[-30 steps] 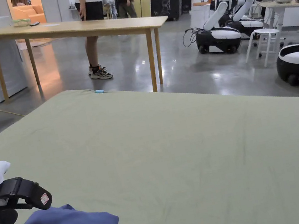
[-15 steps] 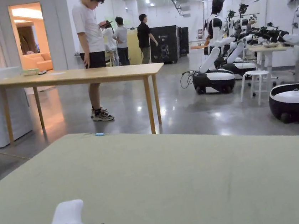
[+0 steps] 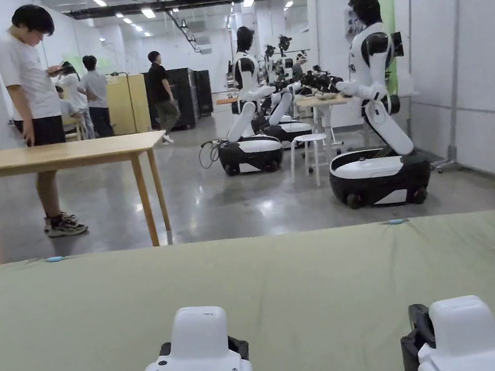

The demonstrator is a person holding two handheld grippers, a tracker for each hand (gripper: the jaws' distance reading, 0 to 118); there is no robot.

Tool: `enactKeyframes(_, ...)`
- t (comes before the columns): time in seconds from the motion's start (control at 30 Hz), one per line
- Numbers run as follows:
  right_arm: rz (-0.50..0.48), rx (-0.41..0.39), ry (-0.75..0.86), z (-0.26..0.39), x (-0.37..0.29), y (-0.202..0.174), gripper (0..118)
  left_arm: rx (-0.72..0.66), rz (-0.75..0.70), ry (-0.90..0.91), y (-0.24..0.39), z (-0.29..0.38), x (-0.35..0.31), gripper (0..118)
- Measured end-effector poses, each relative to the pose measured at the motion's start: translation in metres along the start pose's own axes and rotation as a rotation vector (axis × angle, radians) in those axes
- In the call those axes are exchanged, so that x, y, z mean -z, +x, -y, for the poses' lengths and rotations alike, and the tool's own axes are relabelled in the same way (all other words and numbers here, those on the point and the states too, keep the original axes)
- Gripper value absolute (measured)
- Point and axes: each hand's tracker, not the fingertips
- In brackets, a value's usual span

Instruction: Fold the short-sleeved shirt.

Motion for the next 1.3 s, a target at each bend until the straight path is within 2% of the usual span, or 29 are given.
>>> enactKeyframes(0.1, 0.007, -0.01, 0.011, -0.002, -0.005, 0.007, 1, 0.027, -0.002, 0.032, 0.001, -0.007, -0.002, 8)
enactKeyframes(0.3, 0.013, 0.007, 0.012, -0.005, -0.007, 0.015, 1, -0.001, -0.004, 0.022, -0.004, -0.012, -0.003, 8)
enactKeyframes(0.5, 0.012, -0.019, 0.012, -0.011, -0.008, 0.016, 2, -0.033, -0.007, 0.029, -0.008, -0.015, -0.004, 8)
enactKeyframes(0.57, 0.012, -0.014, 0.006, -0.012, -0.007, 0.016, 7, -0.036, -0.016, 0.033, -0.008, -0.016, -0.004, 11)
enactKeyframes(0.6, 0.014, -0.007, 0.004, -0.013, -0.007, 0.017, 15, -0.036, -0.016, 0.034, -0.008, -0.016, -0.003, 16)
enactKeyframes(0.63, 0.011, 0.002, 0.006, -0.014, -0.006, 0.019, 41, -0.037, -0.029, 0.033, -0.009, -0.016, -0.002, 36)
enactKeyframes(0.7, 0.022, 0.012, 0.002, -0.016, -0.004, 0.02, 102, -0.056, -0.056, 0.017, -0.011, -0.016, 0.001, 99)
enactKeyframes(0.73, 0.022, 0.013, 0.009, -0.015, -0.005, 0.021, 118, -0.068, -0.063, 0.018, -0.014, -0.015, 0.003, 118)
enactKeyframes(0.77, 0.012, 0.013, 0.075, -0.016, -0.009, 0.022, 118, -0.069, -0.061, 0.031, -0.015, -0.014, 0.001, 118)
enactKeyframes(0.97, 0.015, -0.004, 0.033, -0.018, -0.01, 0.018, 118, -0.054, -0.029, 0.006, -0.017, -0.018, 0.0, 118)
enactKeyframes(1.07, 0.0, 0.011, 0.02, -0.018, -0.011, 0.018, 118, -0.063, 0.081, -0.007, -0.018, -0.019, -0.002, 118)
enactKeyframes(1.2, -0.003, 0.007, 0.012, -0.018, -0.013, 0.016, 118, -0.142, 0.06, -0.002, -0.018, -0.022, -0.007, 118)
enactKeyframes(1.3, -0.006, 0.01, 0.005, -0.018, -0.015, 0.015, 118, -0.133, 0.081, -0.055, -0.017, -0.026, -0.005, 118)
